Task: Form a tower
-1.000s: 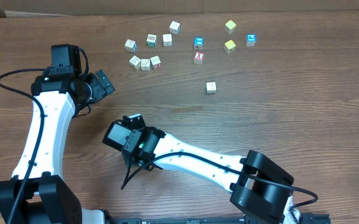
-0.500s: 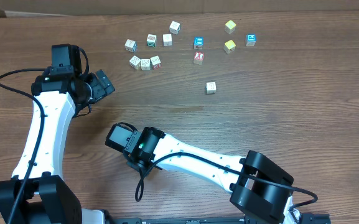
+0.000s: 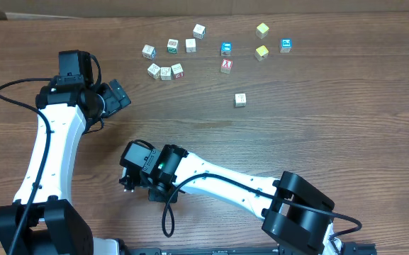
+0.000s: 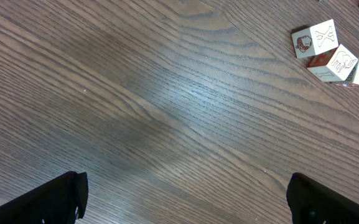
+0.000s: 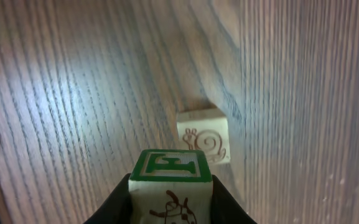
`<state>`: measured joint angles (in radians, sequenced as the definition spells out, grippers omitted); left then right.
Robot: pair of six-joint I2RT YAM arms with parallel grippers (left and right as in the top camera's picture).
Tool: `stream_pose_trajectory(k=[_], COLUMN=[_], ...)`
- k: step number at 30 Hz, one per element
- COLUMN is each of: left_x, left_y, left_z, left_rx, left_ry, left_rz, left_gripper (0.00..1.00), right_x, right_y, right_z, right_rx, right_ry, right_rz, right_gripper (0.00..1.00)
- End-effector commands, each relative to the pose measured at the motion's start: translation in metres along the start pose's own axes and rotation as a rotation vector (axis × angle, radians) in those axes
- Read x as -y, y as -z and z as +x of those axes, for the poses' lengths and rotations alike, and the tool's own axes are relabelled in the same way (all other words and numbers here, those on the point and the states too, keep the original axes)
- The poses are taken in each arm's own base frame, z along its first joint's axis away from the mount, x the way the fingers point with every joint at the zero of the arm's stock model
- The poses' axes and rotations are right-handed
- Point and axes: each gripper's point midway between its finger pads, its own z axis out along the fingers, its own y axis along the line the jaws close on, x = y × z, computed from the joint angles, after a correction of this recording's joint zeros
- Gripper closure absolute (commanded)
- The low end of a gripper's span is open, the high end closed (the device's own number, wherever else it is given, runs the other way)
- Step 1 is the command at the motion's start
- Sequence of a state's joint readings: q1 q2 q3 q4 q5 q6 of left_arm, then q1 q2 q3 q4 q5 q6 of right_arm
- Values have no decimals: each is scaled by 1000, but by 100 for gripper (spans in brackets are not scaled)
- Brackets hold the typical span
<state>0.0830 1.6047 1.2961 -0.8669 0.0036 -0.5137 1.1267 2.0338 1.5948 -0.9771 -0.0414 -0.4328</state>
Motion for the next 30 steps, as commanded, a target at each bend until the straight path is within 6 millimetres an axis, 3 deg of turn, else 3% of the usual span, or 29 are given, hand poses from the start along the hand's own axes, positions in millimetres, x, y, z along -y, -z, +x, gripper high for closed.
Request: stream_pose_trajectory(k=[1,10,14,27,30], left_x=[0,0,0,0,0], left_y=[4,4,4,4,4], left_z=[-6,-6,-6,-6,-6], left_rx=[23,23,23,23,23], left_ry=[-15,-15,-15,-15,-15], left_rz=[-4,-4,-3,-3,-4], left_gripper=[0,1,0,1,0], right_x=[2,23,16,14,14], right_y=[-2,-1,1,-10,-12], right_z=[-2,-4,-15,-8,-11], right_rx=[19,77,139,112,121], right_ry=[131,78,79,81,86], right_rz=[-15,-43,-100,-102,-98], right_gripper=[95,90,82,75,70])
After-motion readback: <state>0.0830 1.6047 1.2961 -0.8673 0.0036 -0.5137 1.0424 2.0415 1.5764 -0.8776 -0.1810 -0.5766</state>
